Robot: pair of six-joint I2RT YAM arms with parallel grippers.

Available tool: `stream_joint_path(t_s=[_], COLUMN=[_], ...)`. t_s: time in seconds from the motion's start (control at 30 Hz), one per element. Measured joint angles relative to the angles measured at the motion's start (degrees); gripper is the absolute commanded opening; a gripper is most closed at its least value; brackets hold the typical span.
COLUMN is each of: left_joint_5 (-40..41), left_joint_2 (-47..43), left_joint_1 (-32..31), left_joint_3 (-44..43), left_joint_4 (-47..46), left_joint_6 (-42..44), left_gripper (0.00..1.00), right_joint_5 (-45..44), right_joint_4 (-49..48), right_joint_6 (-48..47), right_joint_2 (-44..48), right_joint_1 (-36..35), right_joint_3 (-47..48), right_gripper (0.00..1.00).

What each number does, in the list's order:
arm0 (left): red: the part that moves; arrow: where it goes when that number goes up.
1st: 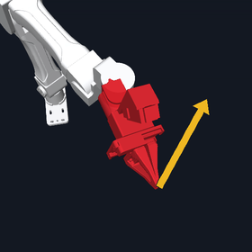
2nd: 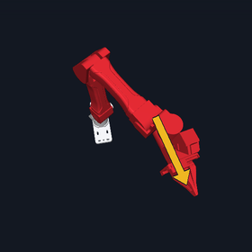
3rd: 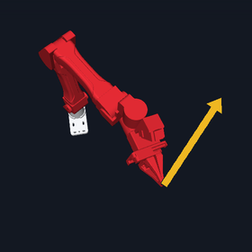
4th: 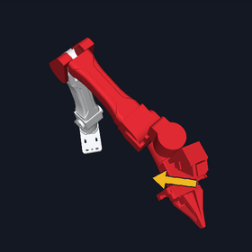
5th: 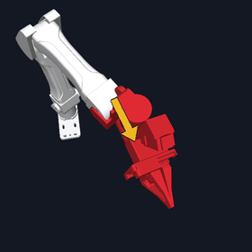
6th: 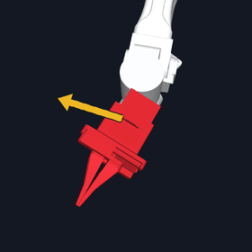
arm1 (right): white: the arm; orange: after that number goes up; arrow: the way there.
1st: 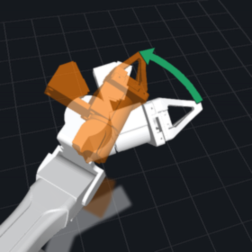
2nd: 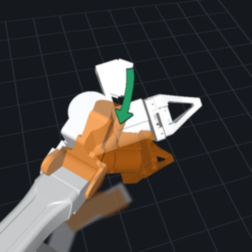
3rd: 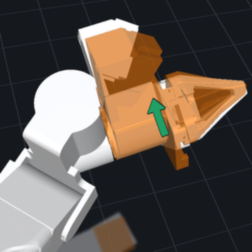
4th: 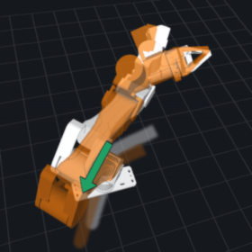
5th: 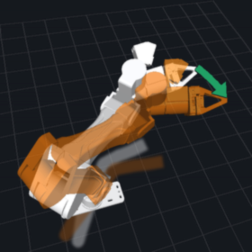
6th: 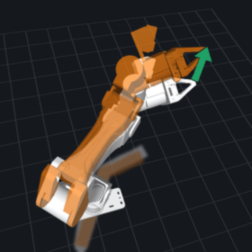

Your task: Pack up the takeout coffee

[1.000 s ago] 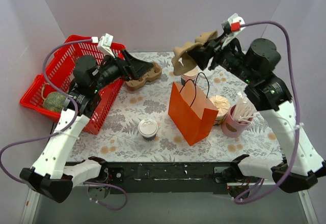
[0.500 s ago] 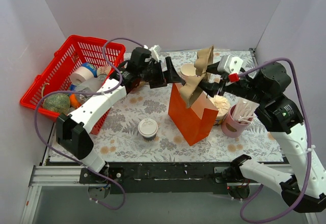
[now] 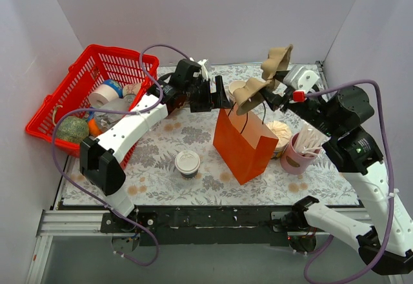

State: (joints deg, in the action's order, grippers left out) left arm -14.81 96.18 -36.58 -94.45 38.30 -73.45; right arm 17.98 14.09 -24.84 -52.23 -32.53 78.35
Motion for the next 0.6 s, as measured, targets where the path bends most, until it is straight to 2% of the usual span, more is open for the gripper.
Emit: stream_joint_path(t_s=[0.13,0.23,0.4,0.43,0.6], left_joint_5=[-1.55,-2.73,-3.82,-4.11,-4.66], left_joint_2=[0.11,0.11,0.11,0.11,-0.35], left_joint_1=[0.0,0.0,0.02,0.02,0.02], left_joint_3=[0.0,0.0,0.0,0.0,0.0], left_joint_4=[1.66,1.68,1.55,1.6,1.57], left_joint_6=[1.25,1.73,2.32,2.49,2.78], left_gripper=[0.74,0.72,0.88,0.98,0.98], right_joint_5=[-6.14,-9.92,-15.32,-16.37,-19.54], right_joint_4=[-2.51,-3.1,-3.72,-3.72,-3.56], right_joint_6=[-0.31,-0.9,-1.33,-1.33,-1.2], right_joint_2=[0.02,-1.22,-5.46,-6.49,-9.25], right_joint_1=[0.0,0.0,0.0,0.0,0.0], right_joint_3=[-1.2,-1.27,-1.2,-1.2,-1.2], right_gripper=[0.53,0.53,0.52,0.52,0.52])
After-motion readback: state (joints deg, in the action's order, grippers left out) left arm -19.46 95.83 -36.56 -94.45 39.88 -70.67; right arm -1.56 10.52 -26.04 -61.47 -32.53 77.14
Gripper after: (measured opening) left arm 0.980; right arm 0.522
